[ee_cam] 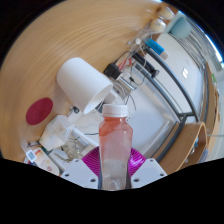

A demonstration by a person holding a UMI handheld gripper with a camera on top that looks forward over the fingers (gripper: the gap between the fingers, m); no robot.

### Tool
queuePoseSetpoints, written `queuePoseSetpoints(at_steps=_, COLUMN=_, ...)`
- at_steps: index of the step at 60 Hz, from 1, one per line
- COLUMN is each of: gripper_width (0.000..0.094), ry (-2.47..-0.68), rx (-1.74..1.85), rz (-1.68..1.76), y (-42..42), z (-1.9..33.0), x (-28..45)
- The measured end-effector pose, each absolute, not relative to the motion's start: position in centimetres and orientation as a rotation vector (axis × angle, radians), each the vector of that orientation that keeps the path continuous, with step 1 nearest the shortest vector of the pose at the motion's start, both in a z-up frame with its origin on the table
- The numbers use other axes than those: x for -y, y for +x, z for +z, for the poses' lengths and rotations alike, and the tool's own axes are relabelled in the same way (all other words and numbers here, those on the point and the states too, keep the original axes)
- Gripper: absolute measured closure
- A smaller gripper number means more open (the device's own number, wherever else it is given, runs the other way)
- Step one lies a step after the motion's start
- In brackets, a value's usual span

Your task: Pour water

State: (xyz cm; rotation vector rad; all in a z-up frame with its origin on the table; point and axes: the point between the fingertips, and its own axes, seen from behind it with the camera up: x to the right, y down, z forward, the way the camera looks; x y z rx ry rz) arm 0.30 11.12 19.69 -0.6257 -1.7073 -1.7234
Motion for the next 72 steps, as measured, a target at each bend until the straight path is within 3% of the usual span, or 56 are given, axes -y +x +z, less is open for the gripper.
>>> queuePoseSetpoints(at_steps=12, gripper_width=0.0611, ry=-0.501, rx=1.823, rz=-1.810, y=-0.8, z=18.3, x=-11.1)
queuePoseSetpoints(at_steps=25, gripper_width=0.0610, ry=-0.591, rx=1.744, rz=-1.794, y=0.2, z=19.5, x=-11.3)
queuePoseSetpoints(at_steps=33, gripper_width=0.0610, ry=-0.879, rx=1.521, rz=-1.609, y=2.6, z=20.9, x=-11.3)
queuePoseSetpoints(at_steps=40, gripper_width=0.0610, ry=-1.244, rx=1.189, rz=-1.271, y=5.5, z=21.0, x=-11.2)
queuePoseSetpoints(at_steps=46, gripper_width=0.0609, ry=-1.448, rx=0.875, rz=-0.947, y=6.8, z=20.4, x=-11.0)
queuePoseSetpoints(at_steps=62, gripper_width=0.0613, ry=-1.702, rx=0.261, rz=-0.004, y=5.7, z=15.8, x=-11.4)
queuePoseSetpoints(at_steps=72, gripper_width=0.0612, ry=-1.714, rx=0.155, rz=0.175, y=5.3, z=12.7, x=-12.3)
